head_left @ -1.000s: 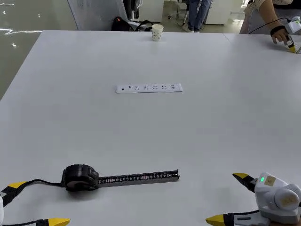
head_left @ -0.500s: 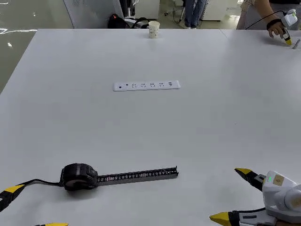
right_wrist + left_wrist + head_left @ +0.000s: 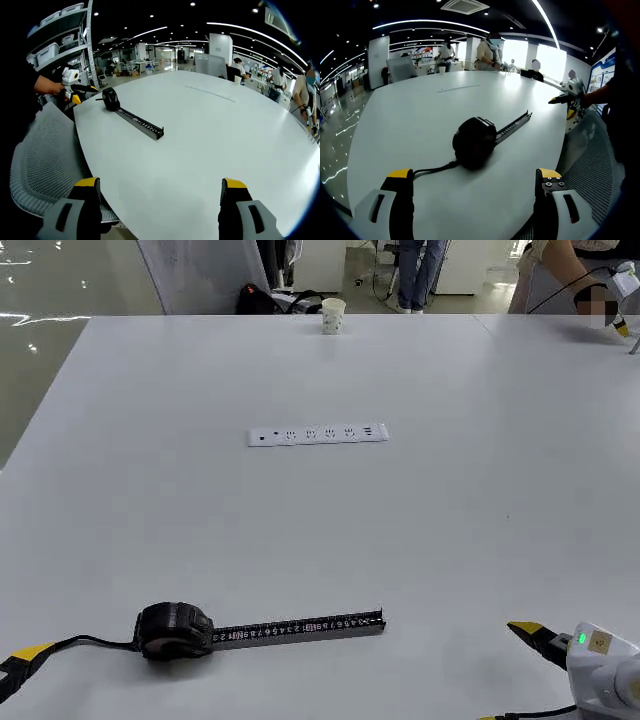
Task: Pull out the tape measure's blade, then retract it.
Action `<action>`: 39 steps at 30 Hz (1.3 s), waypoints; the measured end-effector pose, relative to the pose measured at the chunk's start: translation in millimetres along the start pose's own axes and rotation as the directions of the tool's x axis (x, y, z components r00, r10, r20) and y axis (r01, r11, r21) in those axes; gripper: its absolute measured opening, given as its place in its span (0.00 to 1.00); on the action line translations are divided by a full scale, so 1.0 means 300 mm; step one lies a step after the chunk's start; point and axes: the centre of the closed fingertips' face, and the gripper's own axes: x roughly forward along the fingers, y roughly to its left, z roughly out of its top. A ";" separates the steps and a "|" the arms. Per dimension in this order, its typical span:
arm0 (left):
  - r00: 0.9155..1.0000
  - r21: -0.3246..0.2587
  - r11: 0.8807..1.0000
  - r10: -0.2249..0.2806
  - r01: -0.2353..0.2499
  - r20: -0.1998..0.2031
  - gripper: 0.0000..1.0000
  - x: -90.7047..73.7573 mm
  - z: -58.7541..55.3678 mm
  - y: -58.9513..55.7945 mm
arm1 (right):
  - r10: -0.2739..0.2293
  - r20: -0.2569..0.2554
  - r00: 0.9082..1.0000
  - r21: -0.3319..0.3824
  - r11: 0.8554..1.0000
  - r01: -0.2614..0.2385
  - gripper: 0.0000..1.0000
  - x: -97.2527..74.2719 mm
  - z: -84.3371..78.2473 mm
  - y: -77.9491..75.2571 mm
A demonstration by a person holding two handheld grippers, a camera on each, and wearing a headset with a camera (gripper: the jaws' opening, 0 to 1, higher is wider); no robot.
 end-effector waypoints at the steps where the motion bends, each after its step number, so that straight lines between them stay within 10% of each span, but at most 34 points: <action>1: 1.000 -0.004 1.000 0.002 -0.002 -0.004 0.99 0.003 0.002 0.000 | 0.001 -0.003 1.000 0.000 1.000 -0.001 0.99 0.002 0.000 -0.003; 9: 0.999 -0.066 0.997 0.022 -0.025 -0.043 0.99 0.044 0.008 -0.025 | 0.028 -0.028 0.999 -0.009 1.000 -0.028 0.99 0.028 0.040 -0.031; 26: 0.996 -0.098 0.991 0.089 -0.088 0.008 0.99 0.145 0.104 -0.061 | 0.088 -0.143 0.986 -0.141 0.984 -0.108 0.99 0.064 0.091 -0.065; 34: 0.985 -0.105 0.979 0.173 -0.173 -0.010 0.99 0.192 0.112 -0.038 | 0.104 -0.171 0.980 -0.205 0.969 -0.139 0.99 0.096 0.129 -0.076; 36: 0.969 -0.067 0.967 0.247 -0.248 -0.025 0.99 0.187 0.111 -0.005 | 0.107 -0.176 0.979 -0.212 0.967 -0.143 0.99 0.104 0.136 -0.078; 39: 0.972 -0.100 0.967 0.236 -0.235 -0.007 0.99 0.202 0.128 -0.021 | 0.120 -0.190 0.974 -0.236 0.958 -0.164 0.99 0.116 0.153 -0.068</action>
